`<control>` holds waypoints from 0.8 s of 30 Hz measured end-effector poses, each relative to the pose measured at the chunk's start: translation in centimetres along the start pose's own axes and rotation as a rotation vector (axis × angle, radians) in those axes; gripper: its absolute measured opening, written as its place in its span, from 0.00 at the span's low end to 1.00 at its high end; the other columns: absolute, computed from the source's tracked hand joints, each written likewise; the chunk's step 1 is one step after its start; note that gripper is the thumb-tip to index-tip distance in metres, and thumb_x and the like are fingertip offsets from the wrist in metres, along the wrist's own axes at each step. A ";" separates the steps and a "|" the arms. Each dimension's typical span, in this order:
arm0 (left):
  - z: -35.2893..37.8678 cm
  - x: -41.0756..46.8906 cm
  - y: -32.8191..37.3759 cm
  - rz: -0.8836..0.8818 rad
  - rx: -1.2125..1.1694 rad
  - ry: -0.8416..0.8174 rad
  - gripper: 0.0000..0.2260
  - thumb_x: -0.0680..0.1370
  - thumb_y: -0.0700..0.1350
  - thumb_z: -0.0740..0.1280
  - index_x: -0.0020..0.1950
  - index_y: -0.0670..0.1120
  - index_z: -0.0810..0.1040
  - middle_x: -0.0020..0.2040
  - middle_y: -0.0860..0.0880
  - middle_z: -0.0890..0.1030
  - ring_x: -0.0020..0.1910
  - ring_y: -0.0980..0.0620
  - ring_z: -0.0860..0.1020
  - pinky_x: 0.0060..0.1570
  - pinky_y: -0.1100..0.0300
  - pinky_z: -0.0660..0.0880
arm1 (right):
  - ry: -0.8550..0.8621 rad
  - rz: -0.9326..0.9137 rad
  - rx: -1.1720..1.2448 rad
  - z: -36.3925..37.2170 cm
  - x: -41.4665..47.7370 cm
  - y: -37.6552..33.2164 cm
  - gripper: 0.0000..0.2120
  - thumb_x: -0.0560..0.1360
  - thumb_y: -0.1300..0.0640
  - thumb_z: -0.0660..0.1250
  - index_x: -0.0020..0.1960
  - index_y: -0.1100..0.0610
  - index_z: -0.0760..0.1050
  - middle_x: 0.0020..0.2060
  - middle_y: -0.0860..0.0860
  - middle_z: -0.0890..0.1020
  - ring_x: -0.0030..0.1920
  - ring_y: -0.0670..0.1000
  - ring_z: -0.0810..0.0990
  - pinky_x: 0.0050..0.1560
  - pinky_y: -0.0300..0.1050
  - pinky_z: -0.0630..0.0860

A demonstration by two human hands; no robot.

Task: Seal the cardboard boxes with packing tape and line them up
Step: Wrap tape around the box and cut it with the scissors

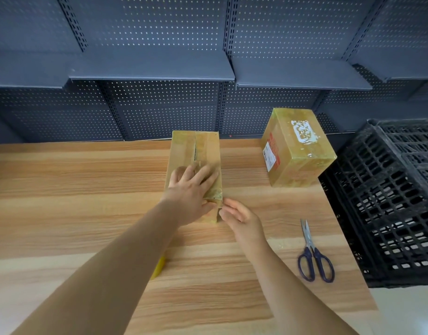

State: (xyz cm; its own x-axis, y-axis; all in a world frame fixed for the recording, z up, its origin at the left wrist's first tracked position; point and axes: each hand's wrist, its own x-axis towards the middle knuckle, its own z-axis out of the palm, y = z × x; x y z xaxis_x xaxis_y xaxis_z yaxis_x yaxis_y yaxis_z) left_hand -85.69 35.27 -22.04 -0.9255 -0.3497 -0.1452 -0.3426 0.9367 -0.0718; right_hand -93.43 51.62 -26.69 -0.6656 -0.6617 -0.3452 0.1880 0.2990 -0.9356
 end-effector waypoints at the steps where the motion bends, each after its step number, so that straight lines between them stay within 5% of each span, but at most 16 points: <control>1: 0.3 0.0 -0.1 0.007 -0.021 -0.019 0.35 0.79 0.66 0.50 0.79 0.55 0.37 0.79 0.57 0.38 0.79 0.47 0.42 0.75 0.41 0.43 | 0.030 -0.012 -0.014 0.2 0.1 -0.2 0.08 0.76 0.59 0.71 0.52 0.48 0.81 0.48 0.46 0.86 0.53 0.44 0.83 0.52 0.34 0.76; 4: 0.7 0.2 -0.2 0.012 -0.042 -0.035 0.34 0.80 0.67 0.49 0.78 0.55 0.36 0.79 0.58 0.37 0.79 0.50 0.39 0.75 0.43 0.38 | 0.057 -0.024 -0.027 -0.1 0.9 -0.6 0.08 0.77 0.62 0.69 0.44 0.51 0.82 0.42 0.49 0.86 0.47 0.49 0.85 0.51 0.37 0.79; 11: 0.6 -0.1 -0.1 0.004 -0.058 -0.042 0.33 0.80 0.65 0.49 0.79 0.56 0.36 0.79 0.59 0.36 0.78 0.50 0.38 0.75 0.42 0.38 | 0.055 0.042 -0.080 0.4 3.0 -1.7 0.04 0.75 0.64 0.69 0.45 0.56 0.81 0.44 0.53 0.84 0.42 0.52 0.86 0.50 0.52 0.83; 17: 0.7 0.0 -0.2 0.000 -0.063 -0.035 0.34 0.80 0.66 0.49 0.79 0.56 0.36 0.79 0.59 0.37 0.78 0.51 0.38 0.75 0.43 0.38 | 0.128 0.059 -0.107 1.5 3.0 -1.1 0.09 0.82 0.60 0.62 0.46 0.51 0.77 0.45 0.53 0.84 0.45 0.50 0.84 0.48 0.46 0.83; 21: 0.5 0.1 -0.3 -0.005 -0.093 -0.050 0.34 0.79 0.67 0.50 0.79 0.57 0.36 0.78 0.60 0.37 0.78 0.52 0.38 0.75 0.45 0.38 | 0.453 -0.003 0.097 2.7 0.2 0.7 0.08 0.81 0.62 0.62 0.50 0.52 0.79 0.47 0.50 0.84 0.48 0.50 0.83 0.49 0.44 0.81; 24: 0.6 0.1 -0.3 -0.004 -0.096 -0.040 0.34 0.79 0.67 0.50 0.78 0.57 0.36 0.78 0.60 0.36 0.78 0.52 0.38 0.75 0.44 0.38 | 0.354 -0.100 0.097 4.5 -1.9 1.2 0.13 0.81 0.62 0.62 0.60 0.49 0.80 0.55 0.43 0.82 0.58 0.43 0.80 0.58 0.38 0.75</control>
State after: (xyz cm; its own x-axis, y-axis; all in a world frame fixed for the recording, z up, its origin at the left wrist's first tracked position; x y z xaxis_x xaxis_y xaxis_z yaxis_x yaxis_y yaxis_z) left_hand -85.56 34.99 -22.60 -0.9177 -0.3521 -0.1842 -0.3621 0.9319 0.0224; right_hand -88.68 50.16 -27.53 -0.8894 -0.4005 -0.2204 0.1656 0.1671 -0.9719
